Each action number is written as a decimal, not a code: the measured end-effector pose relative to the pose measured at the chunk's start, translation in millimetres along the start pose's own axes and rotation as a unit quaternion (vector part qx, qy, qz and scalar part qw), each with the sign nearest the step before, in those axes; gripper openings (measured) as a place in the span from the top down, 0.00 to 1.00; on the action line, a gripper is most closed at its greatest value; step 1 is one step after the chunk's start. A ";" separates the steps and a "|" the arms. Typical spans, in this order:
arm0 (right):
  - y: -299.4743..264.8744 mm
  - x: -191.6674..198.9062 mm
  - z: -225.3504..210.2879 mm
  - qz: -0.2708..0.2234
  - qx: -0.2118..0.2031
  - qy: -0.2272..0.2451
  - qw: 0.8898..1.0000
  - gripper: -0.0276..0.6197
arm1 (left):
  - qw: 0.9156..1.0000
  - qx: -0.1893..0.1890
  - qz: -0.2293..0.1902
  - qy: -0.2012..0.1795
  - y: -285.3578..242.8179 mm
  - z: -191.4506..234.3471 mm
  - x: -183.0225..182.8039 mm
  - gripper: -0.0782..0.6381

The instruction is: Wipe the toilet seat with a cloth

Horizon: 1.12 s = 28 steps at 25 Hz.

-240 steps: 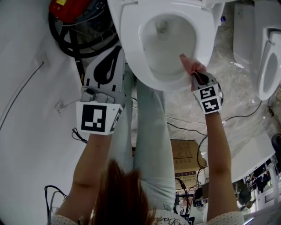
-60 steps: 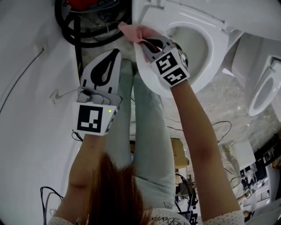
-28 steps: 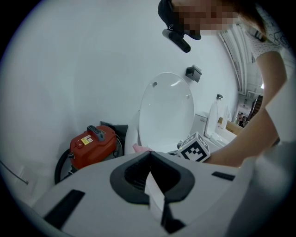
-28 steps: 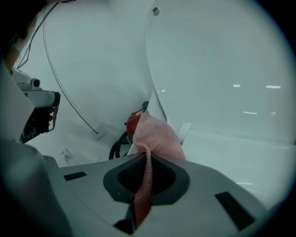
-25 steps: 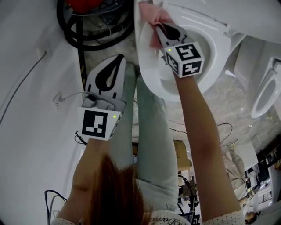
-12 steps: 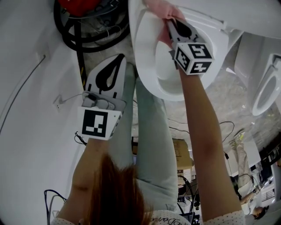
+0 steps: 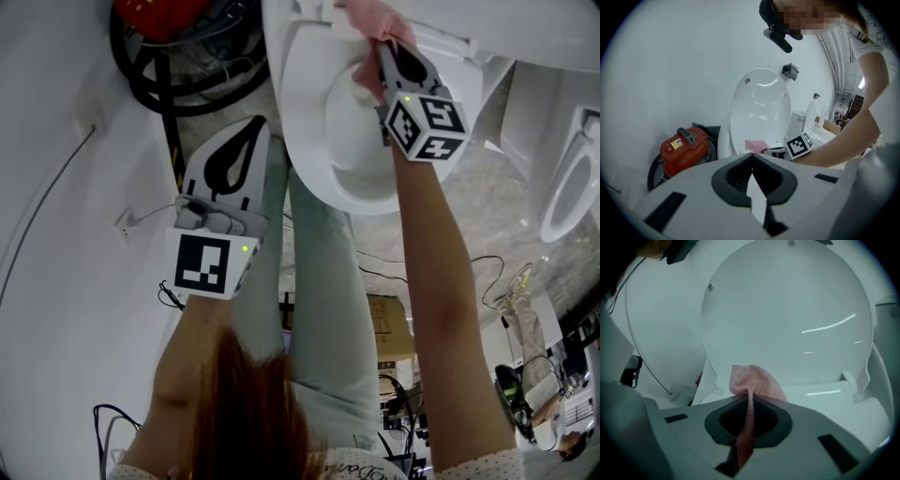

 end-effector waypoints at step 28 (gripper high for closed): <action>61.2 -1.2 -76.4 -0.035 0.141 -0.121 0.982 0.92 | 0.999 0.023 -0.018 -0.013 2.5 -15.8 -3.3 0.89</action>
Point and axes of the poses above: the fingertips, and each gripper's own axes: y backward along the fingers, z to its left, x out of its underside, the point moved 5 cm from there along y, backward along the fingers, and after that the axes turned 8 degrees about -y, right-handed, at the moved point
